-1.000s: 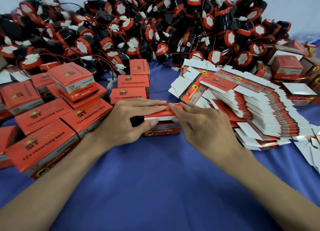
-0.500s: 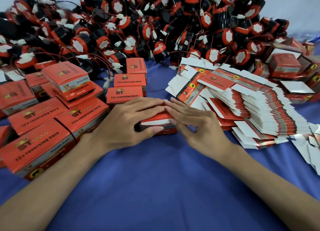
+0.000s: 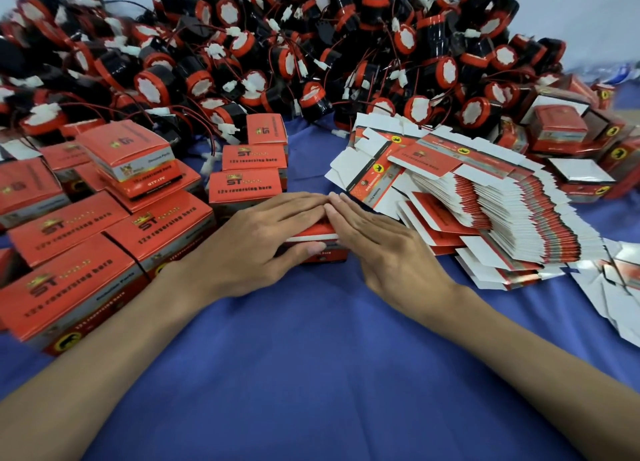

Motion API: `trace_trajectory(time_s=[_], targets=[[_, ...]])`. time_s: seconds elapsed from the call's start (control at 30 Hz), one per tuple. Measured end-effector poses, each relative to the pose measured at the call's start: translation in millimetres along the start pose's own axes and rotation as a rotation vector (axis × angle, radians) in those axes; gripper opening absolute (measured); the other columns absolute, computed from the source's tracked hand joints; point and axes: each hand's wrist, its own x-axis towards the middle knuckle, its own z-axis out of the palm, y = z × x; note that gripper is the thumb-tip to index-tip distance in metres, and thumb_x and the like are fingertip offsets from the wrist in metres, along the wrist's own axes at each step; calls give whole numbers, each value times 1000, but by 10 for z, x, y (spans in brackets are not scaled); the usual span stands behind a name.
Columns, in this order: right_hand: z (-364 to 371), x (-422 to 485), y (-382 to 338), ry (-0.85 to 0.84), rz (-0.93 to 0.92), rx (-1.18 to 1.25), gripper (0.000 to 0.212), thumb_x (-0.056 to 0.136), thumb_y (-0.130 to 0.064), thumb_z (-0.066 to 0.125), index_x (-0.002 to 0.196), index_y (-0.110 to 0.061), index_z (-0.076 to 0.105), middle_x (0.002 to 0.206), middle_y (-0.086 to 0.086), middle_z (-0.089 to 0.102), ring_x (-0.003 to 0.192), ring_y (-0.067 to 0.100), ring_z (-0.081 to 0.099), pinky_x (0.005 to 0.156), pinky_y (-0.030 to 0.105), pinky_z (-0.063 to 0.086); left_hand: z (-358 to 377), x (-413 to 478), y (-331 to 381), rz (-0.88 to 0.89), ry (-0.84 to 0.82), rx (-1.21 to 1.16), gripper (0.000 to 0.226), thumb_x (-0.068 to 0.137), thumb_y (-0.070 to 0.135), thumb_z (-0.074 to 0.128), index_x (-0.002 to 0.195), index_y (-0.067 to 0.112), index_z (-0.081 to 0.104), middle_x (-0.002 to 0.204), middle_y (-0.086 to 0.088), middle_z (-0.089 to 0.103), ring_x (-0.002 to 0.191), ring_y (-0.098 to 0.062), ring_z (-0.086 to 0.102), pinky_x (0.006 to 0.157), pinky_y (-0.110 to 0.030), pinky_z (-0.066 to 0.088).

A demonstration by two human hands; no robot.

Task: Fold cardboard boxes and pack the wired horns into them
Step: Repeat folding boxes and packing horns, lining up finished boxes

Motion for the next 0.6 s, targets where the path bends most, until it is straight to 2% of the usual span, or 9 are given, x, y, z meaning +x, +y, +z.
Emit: trace_trajectory(time_s=[0.2, 0.33, 0.43, 0.6], targets=[[-39, -24, -23, -109, -23, -74, 59, 69, 21, 64, 126, 10, 55, 133, 24, 53, 126, 44, 48, 96, 49, 50, 11, 11, 6, 62, 61, 26, 42, 98, 28, 46, 126, 0, 61, 132, -11, 59, 130, -24, 49, 111, -33, 37], [-41, 3, -66, -31, -34, -171, 33, 86, 2, 61, 119, 8, 62, 125, 21, 61, 118, 41, 56, 88, 46, 55, 13, 5, 35, 56, 67, 45, 39, 98, 25, 47, 126, 2, 62, 132, -9, 60, 130, -25, 51, 109, -35, 39], [5, -17, -117, 24, -5, -238, 34, 80, 1, 71, 113, 6, 67, 119, 19, 65, 111, 34, 63, 82, 41, 58, 20, -2, 52, 69, 77, 116, 42, 99, 26, 45, 131, 2, 58, 137, -7, 57, 130, -24, 50, 108, -37, 42], [-27, -30, -58, 159, -26, -114, 22, 79, -3, 76, 101, -1, 74, 110, 12, 71, 103, 27, 69, 72, 37, 58, 37, -7, 62, 58, 147, 177, 51, 93, 33, 54, 131, -2, 57, 136, -13, 56, 127, -24, 53, 103, -39, 47]])
